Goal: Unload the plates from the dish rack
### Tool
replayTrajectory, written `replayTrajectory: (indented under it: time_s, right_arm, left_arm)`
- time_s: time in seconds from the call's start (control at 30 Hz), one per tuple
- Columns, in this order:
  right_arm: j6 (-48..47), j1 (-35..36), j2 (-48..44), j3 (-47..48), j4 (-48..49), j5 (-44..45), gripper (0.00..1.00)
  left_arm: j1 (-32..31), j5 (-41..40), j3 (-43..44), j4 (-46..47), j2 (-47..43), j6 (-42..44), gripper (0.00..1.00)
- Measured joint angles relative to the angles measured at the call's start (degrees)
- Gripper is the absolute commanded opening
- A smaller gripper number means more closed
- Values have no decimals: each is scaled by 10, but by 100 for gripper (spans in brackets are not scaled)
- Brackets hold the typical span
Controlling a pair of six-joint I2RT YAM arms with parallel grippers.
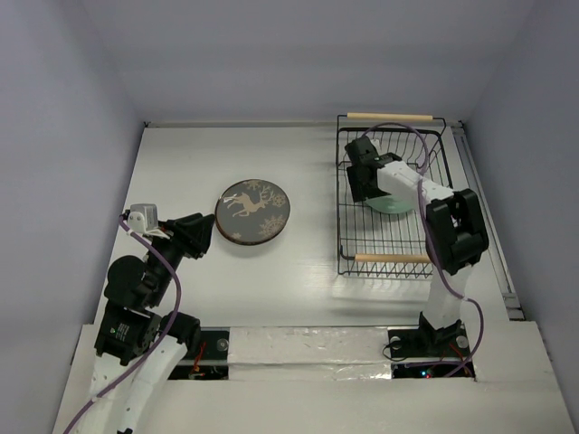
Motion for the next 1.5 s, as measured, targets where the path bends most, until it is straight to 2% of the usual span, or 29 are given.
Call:
replayTrajectory:
  time_s: [0.77,1.1,1.5]
  right_arm:
    - [19,2,-20,-40,-28,23,100]
    - [12,32,-33,-63,-24,15,100]
    - [15,34,-15,-45,-25,57,100]
  left_arm:
    - [-6,0,0,0,-1,0,35]
    - [-6,0,0,0,0,0,35]
    - [-6,-2,0,0,-1,0,35]
